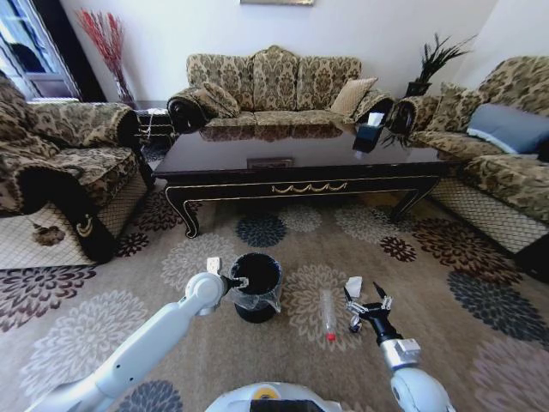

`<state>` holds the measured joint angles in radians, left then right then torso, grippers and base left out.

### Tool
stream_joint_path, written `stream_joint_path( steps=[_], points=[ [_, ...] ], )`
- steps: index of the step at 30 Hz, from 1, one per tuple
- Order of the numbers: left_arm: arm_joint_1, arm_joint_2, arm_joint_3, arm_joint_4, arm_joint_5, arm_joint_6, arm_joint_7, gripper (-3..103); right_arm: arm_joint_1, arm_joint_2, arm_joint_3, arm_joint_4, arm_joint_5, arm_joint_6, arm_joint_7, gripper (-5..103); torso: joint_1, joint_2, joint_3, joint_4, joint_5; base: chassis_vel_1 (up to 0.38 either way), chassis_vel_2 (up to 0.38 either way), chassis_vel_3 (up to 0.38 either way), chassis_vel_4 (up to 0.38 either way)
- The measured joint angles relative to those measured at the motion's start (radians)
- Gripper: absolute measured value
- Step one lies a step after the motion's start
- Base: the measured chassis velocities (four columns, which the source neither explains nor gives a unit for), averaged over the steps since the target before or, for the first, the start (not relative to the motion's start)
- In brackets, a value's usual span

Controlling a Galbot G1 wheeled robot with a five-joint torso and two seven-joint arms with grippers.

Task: Move to the front of the table and pick up the trash from the floor, then place it into the trash bin.

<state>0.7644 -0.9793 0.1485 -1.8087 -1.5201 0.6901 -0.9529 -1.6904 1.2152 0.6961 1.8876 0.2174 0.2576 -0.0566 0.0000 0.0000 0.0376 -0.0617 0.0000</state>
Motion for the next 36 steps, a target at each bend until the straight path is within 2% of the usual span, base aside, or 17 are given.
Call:
stream_joint_path(
  steps=[4,7,9,10,12,15,16,18,20,21,23,26,28,29,32,34,36],
  points=[
    [0.01,0.004,-0.013,0.012,-0.002,0.0,0.015,69,-0.006,0.004,0.0,0.0,0.0,0.0,0.001,100,0.0,0.0,0.0,0.0,0.0,0.0,0.0,0.0,0.0],
    [0.012,0.004,-0.016,0.017,-0.002,0.0,0.019,64,-0.007,0.004,0.0,-0.003,-0.001,0.001,0.001,100,0.0,0.0,0.0,0.0001,-0.0001,0.0,0.0,0.0,0.0],
    [0.013,0.0,-0.018,0.029,-0.001,0.0,0.021,53,-0.005,0.004,-0.001,-0.004,-0.001,0.001,0.002,100,0.0,0.0,0.0,0.0,-0.0001,0.0,0.0,0.0,0.0],
    [0.013,0.0,-0.018,0.029,-0.001,0.0,0.021,53,-0.005,0.004,-0.001,-0.004,-0.001,0.001,0.002,100,0.0,0.0,0.0,0.0,-0.0001,0.0,0.0,0.0,0.0],
    [0.021,-0.002,-0.019,0.03,0.007,0.0,0.021,42,-0.003,0.004,-0.005,-0.004,-0.001,-0.002,0.005,100,0.0,0.0,0.0,0.0,0.0,0.0,0.0,0.0,0.0],
    [0.046,-0.002,-0.033,0.014,0.024,-0.002,0.017,36,-0.002,0.006,-0.007,-0.004,-0.002,-0.007,0.012,100,0.0,0.0,0.0,0.0002,0.0,0.0,0.0,0.0,0.0],
    [0.061,0.003,-0.042,0.001,0.029,-0.002,0.017,26,-0.002,0.005,-0.007,-0.004,-0.004,-0.008,0.013,100,0.0,0.0,0.0,0.0003,0.0,0.0,0.0,0.0,0.0],
    [0.07,0.008,-0.048,-0.008,0.034,-0.002,0.017,26,-0.002,0.004,-0.007,-0.007,-0.004,-0.008,0.014,100,0.0,0.0,0.0,0.0002,-0.0002,0.0,0.0,0.0,0.0],
    [0.081,0.016,-0.059,-0.018,0.041,-0.002,0.017,15,-0.001,0.003,-0.007,-0.011,-0.005,-0.008,0.014,100,0.0,0.0,0.0,0.0002,-0.0001,0.0,0.0,0.0,0.0],
    [0.086,0.02,-0.067,-0.022,0.043,-0.002,0.017,15,0.001,0.003,-0.008,-0.012,-0.005,-0.008,0.015,100,0.0,0.0,0.0,0.0002,0.0,0.0,0.0,0.0,0.0],
    [0.099,0.026,-0.087,-0.03,0.044,-0.001,0.017,2,0.008,0.003,-0.016,-0.015,-0.009,-0.009,0.022,100,0.0,0.0,0.0,0.0002,-0.0002,0.0,0.0,0.0,0.0],
    [0.105,0.031,-0.096,-0.037,0.044,-0.001,0.018,1,0.011,0.003,-0.02,-0.016,-0.014,-0.014,0.032,100,0.0,0.0,0.0,0.0001,-0.0002,0.0,0.0,0.0,0.0],
    [0.115,0.048,-0.108,-0.052,0.057,-0.001,0.023,0,0.016,0.001,-0.031,-0.015,-0.026,-0.043,0.085,100,0.0,0.0,0.0,0.0004,0.0,0.0,0.0,0.0,0.0],
    [0.115,0.048,-0.108,-0.052,0.057,-0.001,0.023,0,0.016,0.001,-0.031,-0.015,-0.026,-0.043,0.085,100,0.0,0.0,0.0,0.0004,0.0,0.0,0.0,0.0,0.0],
    [0.125,0.069,-0.12,-0.077,0.074,0.0,0.032,0,0.029,0.0,-0.043,-0.014,-0.028,-0.078,0.162,100,0.0,0.0,0.0,0.0001,-0.0002,0.0,0.0,0.0,0.0],
    [0.132,0.087,-0.133,-0.106,0.076,0.004,0.032,0,0.048,-0.001,-0.052,-0.014,-0.027,-0.128,0.239,100,0.0,0.0,0.0,0.0002,0.0,0.0,0.0,0.0,0.0],
    [0.133,0.093,-0.136,-0.115,0.075,0.006,0.032,0,0.053,-0.002,-0.054,-0.014,-0.026,-0.148,0.261,100,0.0,0.0,0.0,0.0002,-0.0001,0.0,0.0,0.0,0.0]
  ],
)
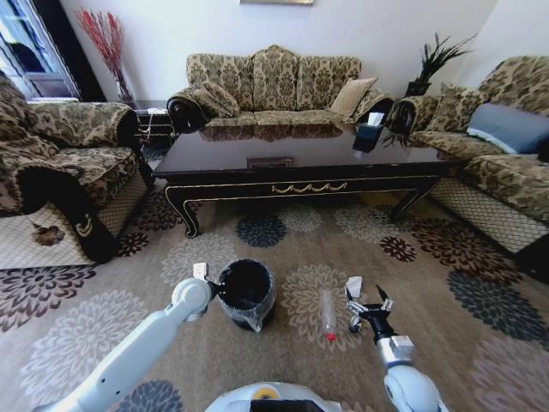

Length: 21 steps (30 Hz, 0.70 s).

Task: Move to the front of the table and pick up the trash from the floor, then place it into the trash bin.

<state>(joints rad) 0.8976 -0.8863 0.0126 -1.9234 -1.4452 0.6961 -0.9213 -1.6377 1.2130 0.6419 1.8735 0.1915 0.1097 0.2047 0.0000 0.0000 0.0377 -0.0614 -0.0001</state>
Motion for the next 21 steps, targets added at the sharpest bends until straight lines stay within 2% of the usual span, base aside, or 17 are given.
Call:
stream_joint_path(
  steps=[3,4,8,11,14,21],
  points=[
    [0.005,0.033,-0.013,-0.038,-0.003,0.005,0.0,0,0.016,-0.001,-0.012,-0.001,0.055,-0.111,0.094,100,0.0,0.0,0.0,-0.0002,0.0001,0.0,0.0,0.0,0.0],
    [0.005,0.033,-0.013,-0.038,-0.003,0.005,0.0,0,0.016,-0.001,-0.012,-0.001,0.055,-0.111,0.094,100,0.0,0.0,0.0,-0.0002,0.0001,0.0,0.0,0.0,0.0],
    [0.031,0.05,-0.029,-0.054,0.003,0.013,0.002,0,0.042,0.012,-0.044,-0.011,0.159,-0.21,0.167,100,0.0,0.0,0.0,-0.0001,0.0,0.0,0.0,0.0,0.0],
    [0.043,0.05,-0.034,-0.056,0.011,0.014,0.005,0,0.062,0.021,-0.062,-0.019,0.206,-0.244,0.195,100,0.0,0.0,0.0,-0.0001,-0.0001,0.0,0.0,0.0,0.0],
    [0.073,0.054,-0.042,-0.065,0.044,0.015,0.024,0,0.102,0.035,-0.094,-0.042,0.305,-0.31,0.256,100,0.0,0.0,0.0,-0.0001,0.0,0.0,0.0,0.0,0.0],
    [0.117,0.062,-0.067,-0.084,0.077,0.016,0.049,0,0.161,0.062,-0.118,-0.088,0.436,-0.386,0.341,100,0.0,0.0,0.0,0.0,0.0,0.0,0.0,0.0,0.0]
  ],
)
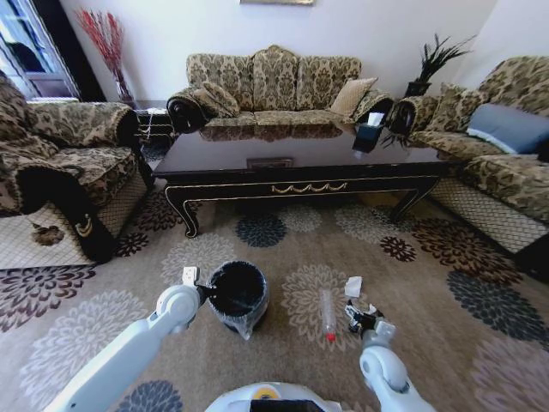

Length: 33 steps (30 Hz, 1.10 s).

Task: Move to the front of the table and pick up the trash from the floor, then place it into the trash bin.

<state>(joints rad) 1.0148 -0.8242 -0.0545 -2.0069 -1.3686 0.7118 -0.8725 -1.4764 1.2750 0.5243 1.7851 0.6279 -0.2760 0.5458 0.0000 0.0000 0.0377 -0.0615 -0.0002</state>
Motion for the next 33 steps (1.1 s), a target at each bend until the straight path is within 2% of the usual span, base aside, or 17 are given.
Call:
stream_joint_path(
  steps=[6,20,21,24,25,27,29,33],
  points=[
    [0.016,0.013,-0.018,-0.007,0.005,0.0,0.008,0,0.035,0.009,-0.012,-0.069,0.047,-0.019,0.025,100,0.0,0.0,0.0,0.0,0.0001,0.0,0.0,0.0,0.0],
    [0.008,0.009,-0.008,-0.012,0.013,-0.004,0.007,0,0.134,0.017,-0.024,-0.267,0.084,0.01,0.023,100,0.0,0.0,0.0,-0.0001,0.0002,0.0,0.0,0.0,0.0],
    [0.009,0.009,-0.008,-0.012,0.013,-0.004,0.006,0,0.139,0.018,-0.024,-0.277,0.088,0.011,0.024,103,0.0,0.0,0.0,-0.0001,0.0002,0.0,0.0,0.0,0.0],
    [0.02,0.008,-0.011,-0.014,0.013,-0.005,0.005,0,0.154,0.022,-0.023,-0.309,0.102,0.013,0.024,94,0.0,0.0,0.0,0.0,0.0002,0.0,0.0,0.0,0.0],
    [0.02,0.008,-0.011,-0.014,0.013,-0.005,0.005,0,0.154,0.022,-0.023,-0.309,0.102,0.013,0.024,94,0.0,0.0,0.0,0.0,0.0002,0.0,0.0,0.0,0.0],
    [0.024,0.006,-0.015,-0.014,0.015,-0.005,0.005,0,0.156,0.022,-0.021,-0.323,0.114,0.014,0.024,83,0.0,0.0,0.0,0.0,0.0002,0.0,0.0,0.0,0.0],
    [0.025,0.005,-0.015,-0.014,0.016,-0.005,0.005,0,0.157,0.022,-0.021,-0.326,0.117,0.015,0.024,83,0.0,0.0,0.0,-0.0001,0.0002,0.0,0.0,0.0,0.0],
    [0.029,0.0,-0.015,-0.013,0.02,-0.006,0.005,0,0.161,0.019,-0.023,-0.34,0.126,0.021,0.022,61,0.0,0.0,0.0,-0.0001,0.0002,0.0,0.0,0.0,0.0]
  ],
)
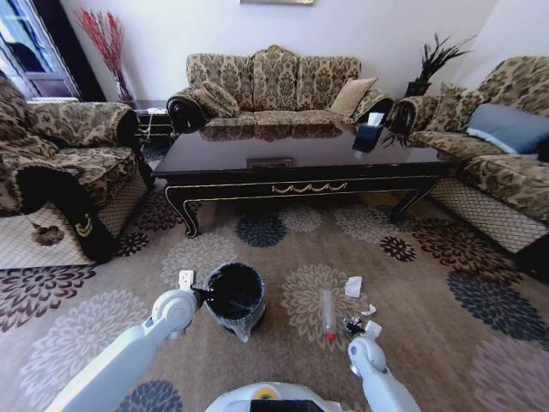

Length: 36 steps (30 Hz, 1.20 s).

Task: Move to the front of the table and pick up the trash from the floor, then place it into the trash bin.

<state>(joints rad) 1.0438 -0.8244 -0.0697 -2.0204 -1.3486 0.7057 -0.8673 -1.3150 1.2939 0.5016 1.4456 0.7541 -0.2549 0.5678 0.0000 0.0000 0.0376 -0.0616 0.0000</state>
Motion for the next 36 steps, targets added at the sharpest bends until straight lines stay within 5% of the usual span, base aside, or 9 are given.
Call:
stream_joint_path(
  steps=[5,9,25,36],
  points=[
    [0.003,-0.002,0.001,0.002,0.006,-0.001,0.0,0,0.006,0.002,-0.004,-0.009,-0.005,0.002,-0.002,50,0.0,0.0,0.0,0.0001,0.0,0.0,0.0,0.0,0.0],
    [0.009,-0.003,-0.003,0.003,0.007,-0.001,0.001,0,0.001,0.006,-0.004,-0.014,-0.017,0.01,-0.009,29,0.0,0.0,0.0,0.0,0.0001,0.0,0.0,0.0,0.0],
    [-0.02,-0.012,0.033,0.002,0.0,0.001,0.002,0,-0.041,-0.016,0.024,0.047,-0.013,0.016,-0.014,26,0.0,0.0,0.0,0.0,0.0001,0.0,0.0,0.0,0.0],
    [-0.187,-0.056,0.186,0.042,-0.022,0.004,-0.019,0,-0.177,-0.09,0.107,0.36,0.029,-0.028,-0.038,26,0.0,0.0,0.0,-0.0002,0.0,0.0,0.0,0.0,0.0]
  ],
)
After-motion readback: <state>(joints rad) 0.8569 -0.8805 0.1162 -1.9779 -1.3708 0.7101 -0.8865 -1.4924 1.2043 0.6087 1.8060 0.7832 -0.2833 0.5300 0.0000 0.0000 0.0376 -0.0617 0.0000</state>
